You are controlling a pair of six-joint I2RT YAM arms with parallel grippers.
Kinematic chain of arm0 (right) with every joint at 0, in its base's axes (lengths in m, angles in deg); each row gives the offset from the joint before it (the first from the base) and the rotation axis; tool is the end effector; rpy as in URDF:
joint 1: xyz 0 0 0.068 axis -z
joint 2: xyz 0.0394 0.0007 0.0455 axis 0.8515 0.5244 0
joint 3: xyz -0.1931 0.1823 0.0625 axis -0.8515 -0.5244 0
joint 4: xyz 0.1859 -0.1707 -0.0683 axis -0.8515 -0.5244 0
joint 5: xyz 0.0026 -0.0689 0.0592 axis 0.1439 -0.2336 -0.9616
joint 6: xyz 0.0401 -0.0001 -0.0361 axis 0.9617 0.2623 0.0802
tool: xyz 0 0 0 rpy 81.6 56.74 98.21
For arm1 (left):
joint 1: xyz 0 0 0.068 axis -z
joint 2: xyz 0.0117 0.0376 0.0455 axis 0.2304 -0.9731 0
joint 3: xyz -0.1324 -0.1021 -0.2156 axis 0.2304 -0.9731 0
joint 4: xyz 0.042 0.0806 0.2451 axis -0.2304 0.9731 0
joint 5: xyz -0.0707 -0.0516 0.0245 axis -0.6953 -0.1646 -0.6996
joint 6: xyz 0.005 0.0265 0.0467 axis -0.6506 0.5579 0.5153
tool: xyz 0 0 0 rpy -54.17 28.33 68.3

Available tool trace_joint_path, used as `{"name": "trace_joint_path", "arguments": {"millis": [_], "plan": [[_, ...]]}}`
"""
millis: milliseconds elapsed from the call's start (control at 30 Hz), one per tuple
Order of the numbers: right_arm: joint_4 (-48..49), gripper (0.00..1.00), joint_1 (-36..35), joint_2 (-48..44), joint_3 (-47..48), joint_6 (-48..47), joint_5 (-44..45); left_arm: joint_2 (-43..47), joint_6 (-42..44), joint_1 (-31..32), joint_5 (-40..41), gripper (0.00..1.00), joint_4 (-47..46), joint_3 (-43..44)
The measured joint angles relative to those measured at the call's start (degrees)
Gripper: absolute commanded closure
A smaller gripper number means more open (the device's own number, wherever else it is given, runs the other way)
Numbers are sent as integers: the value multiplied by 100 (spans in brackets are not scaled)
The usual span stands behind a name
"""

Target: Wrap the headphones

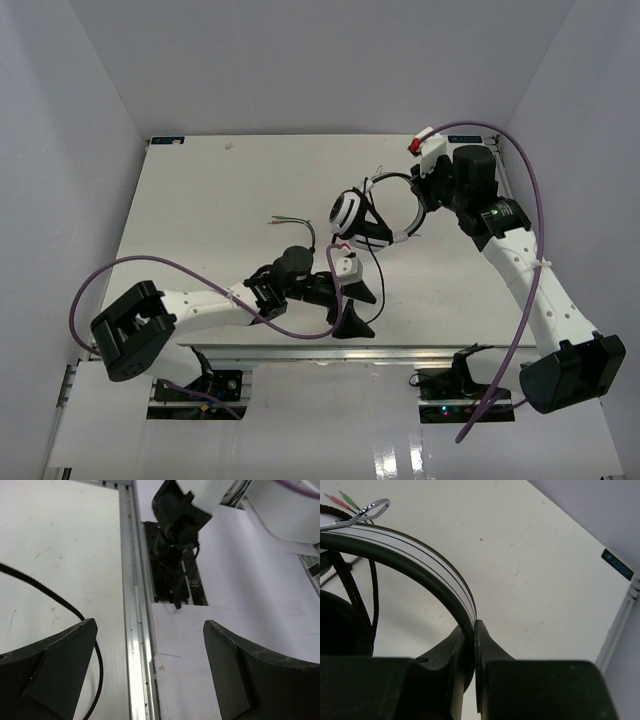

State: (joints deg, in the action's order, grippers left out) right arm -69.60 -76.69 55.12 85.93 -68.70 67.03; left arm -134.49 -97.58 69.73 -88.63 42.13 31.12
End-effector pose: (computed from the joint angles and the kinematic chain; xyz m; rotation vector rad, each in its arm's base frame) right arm 0.2542 0.0880 0.3828 -0.7173 1.8330 0.0782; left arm 0.1422 -0.2598 0.2397 1.3246 1.4551 -1.4764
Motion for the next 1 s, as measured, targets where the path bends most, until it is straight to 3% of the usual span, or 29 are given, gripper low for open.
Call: {"name": "trace_joint_path", "arguments": {"millis": [333, 467, 600, 767, 867, 1000], "plan": [[-570, 92, 640, 365, 1301, 1459, -1027, -1208, 624, 772, 2213, 2, -707, -57], [-631, 92, 943, 379, 1598, 1913, -1474, -1234, 956, 830, 3023, 11, -977, -81], [-725, 92, 1195, 436, 1858, 2199, -1900, -1383, 1174, 808, 3544, 27, -1001, -81], [-794, 92, 1685, 651, 2267, 2502, -2508, -1453, 1292, 804, 3967, 70, -946, -151], [-790, 92, 1996, 743, 2366, 2707, -2820, -1453, 1300, 781, 4097, 77, -954, -244], [-794, 92, 2208, 793, 2382, 2962, -3085, -1453, 1311, 753, 4133, 99, -927, -297]]}}
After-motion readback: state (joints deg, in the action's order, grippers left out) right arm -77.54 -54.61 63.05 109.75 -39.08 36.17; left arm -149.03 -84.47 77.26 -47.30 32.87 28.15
